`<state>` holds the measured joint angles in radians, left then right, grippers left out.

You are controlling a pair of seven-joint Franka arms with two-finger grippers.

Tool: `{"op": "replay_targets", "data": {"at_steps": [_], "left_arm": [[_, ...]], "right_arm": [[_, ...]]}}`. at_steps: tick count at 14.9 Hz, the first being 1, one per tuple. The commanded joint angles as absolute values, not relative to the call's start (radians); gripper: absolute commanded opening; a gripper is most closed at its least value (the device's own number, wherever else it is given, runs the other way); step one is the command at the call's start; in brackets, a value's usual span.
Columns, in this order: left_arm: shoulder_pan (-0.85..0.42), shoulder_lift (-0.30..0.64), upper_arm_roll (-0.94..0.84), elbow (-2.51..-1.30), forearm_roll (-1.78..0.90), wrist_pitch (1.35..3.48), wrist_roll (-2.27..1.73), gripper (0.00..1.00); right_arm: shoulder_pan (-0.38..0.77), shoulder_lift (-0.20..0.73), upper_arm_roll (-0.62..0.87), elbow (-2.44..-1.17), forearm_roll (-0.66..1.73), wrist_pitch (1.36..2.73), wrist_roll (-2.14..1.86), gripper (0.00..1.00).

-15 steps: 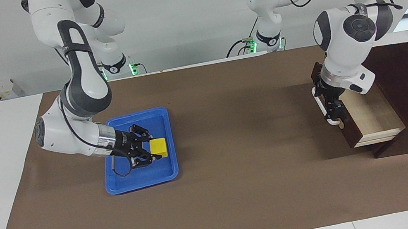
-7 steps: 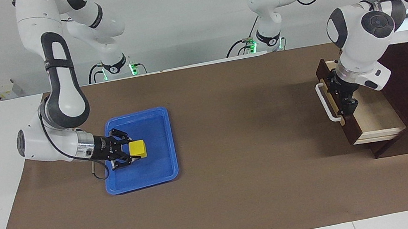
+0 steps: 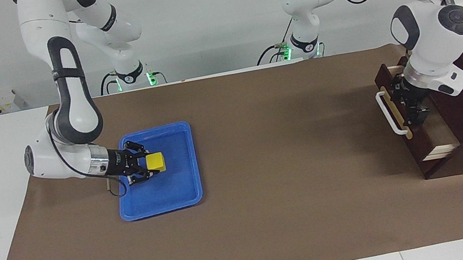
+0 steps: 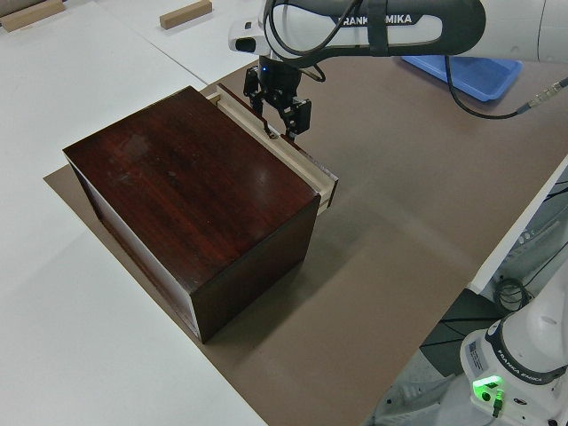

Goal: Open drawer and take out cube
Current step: 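Lower the yellow cube into the blue tray with the right gripper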

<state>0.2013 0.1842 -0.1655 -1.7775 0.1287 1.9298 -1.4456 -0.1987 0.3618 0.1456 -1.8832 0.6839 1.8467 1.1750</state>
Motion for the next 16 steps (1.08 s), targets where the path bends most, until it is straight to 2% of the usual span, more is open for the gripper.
{"op": "replay_targets", "data": {"at_steps": [1,7,10,16], "left_arm": [[0.244,0.161,-0.167,-1.813,0.152,1.954,-1.408,1.0],[0.261,0.161,-0.167,-1.813,0.152,1.954,-1.394,1.0],[0.271,0.161,-0.167,-1.813,0.17,1.956,-1.393,1.0],[0.279,0.161,-0.167,-1.813,0.178,1.962,-1.393,1.0]], "right_arm": [[-0.222,0.313,0.153,-1.966,0.675,1.871,1.111,0.0],[-0.264,0.296,0.152,-2.037,0.681,1.893,1.014,0.0],[-0.268,0.311,0.153,-2.028,0.687,1.91,1.003,0.0],[-0.316,0.308,0.149,-2.017,0.677,1.835,0.977,0.0]]}}
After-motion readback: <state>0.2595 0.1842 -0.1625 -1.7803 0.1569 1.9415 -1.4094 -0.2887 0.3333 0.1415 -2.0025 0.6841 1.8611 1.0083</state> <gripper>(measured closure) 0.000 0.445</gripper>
